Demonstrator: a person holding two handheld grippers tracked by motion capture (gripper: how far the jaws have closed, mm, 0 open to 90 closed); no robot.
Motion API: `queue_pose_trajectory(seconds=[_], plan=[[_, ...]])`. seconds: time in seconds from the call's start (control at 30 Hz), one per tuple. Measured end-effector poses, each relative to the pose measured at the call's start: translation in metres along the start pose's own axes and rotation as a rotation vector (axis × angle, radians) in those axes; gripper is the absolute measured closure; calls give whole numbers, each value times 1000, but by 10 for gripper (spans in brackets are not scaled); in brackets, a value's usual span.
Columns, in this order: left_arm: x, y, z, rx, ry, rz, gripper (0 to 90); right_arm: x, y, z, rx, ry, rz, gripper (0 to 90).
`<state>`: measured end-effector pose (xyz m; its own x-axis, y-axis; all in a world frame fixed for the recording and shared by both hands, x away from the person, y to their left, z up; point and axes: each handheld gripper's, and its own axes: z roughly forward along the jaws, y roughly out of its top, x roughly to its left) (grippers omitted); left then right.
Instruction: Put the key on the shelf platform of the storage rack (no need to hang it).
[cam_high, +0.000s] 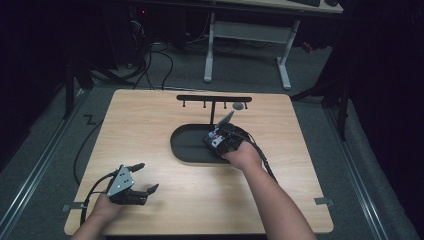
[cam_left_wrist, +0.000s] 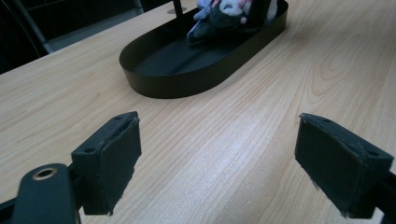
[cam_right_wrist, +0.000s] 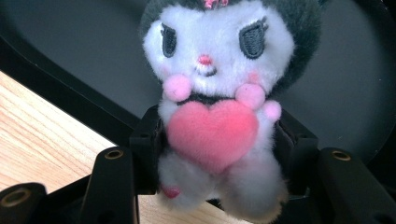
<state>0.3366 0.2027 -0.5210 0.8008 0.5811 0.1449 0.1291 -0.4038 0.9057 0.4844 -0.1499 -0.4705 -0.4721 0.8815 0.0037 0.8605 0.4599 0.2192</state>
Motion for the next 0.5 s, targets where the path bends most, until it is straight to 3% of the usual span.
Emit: queue_pose_trajectory(seconds=[0.33,0.5], plan=[[0,0,0,2,-2,0,154,3,3,7,3,-2,0,427],[0,0,0,2,-3,0,154,2,4,7,-14,8,10,325]])
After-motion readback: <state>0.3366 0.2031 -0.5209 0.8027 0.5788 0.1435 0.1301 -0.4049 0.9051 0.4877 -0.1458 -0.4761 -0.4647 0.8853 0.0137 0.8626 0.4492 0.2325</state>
